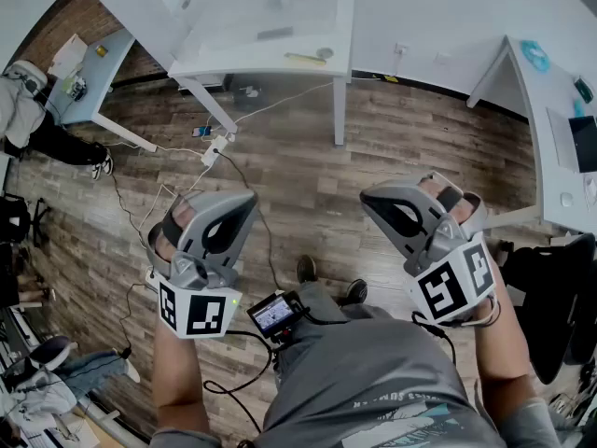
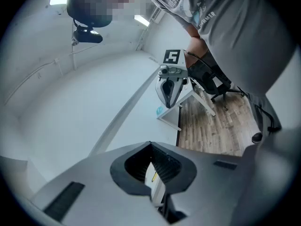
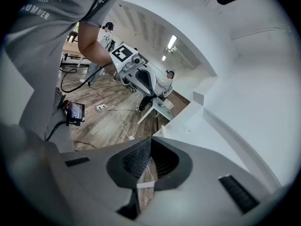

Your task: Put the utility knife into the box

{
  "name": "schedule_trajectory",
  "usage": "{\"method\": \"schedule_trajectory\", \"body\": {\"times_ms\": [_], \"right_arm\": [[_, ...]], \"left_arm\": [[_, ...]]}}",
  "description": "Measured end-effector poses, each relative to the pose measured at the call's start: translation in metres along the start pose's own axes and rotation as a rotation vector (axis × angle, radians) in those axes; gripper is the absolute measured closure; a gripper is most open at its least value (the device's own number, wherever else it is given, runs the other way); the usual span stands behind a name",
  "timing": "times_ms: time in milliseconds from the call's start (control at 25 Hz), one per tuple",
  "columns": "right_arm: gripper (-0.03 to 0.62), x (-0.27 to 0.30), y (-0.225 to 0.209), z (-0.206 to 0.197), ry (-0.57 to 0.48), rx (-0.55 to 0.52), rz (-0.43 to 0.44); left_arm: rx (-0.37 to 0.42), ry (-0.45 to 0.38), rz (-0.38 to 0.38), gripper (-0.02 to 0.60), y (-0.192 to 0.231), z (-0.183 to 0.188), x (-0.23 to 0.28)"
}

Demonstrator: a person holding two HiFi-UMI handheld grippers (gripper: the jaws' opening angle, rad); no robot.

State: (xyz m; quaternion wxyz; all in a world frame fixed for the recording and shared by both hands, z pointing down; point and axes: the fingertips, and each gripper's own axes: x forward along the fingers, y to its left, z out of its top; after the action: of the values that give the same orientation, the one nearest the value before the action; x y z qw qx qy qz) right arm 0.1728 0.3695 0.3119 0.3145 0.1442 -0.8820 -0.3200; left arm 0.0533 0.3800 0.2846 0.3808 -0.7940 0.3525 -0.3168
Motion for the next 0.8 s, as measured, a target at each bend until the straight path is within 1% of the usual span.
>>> {"method": "schedule_trajectory", "body": {"times_ms": [240,480,560,680,800], "right_arm": [[0.585,-0.002,-0.005,-0.005,-0.014,0.023,-0.008],[0.585,0.004,-0.013,0.005,-0.056,0.058,-0.019],[0.584,0.013,-0.016,0.01,-0.055,0.073,-0.028],[0.585,0.037,-0.028,0.015,-0.021,0.082,-0.055],[0.584,0.063,-0.04,0.02,-0.037,0.087,-0.052]], "left_arm": [[0.0,0.003,0.0,0.574,0.001,0.002,0.004],[-0.006,0.005,-0.004,0.574,0.008,-0.004,0.002],[-0.008,0.0,-0.011,0.574,0.014,-0.013,-0.001],[0.015,-0.004,-0.038,0.574,0.028,-0.039,-0.002],[0.013,0.032,-0.032,0.574,0.039,-0.065,-0.007]]}}
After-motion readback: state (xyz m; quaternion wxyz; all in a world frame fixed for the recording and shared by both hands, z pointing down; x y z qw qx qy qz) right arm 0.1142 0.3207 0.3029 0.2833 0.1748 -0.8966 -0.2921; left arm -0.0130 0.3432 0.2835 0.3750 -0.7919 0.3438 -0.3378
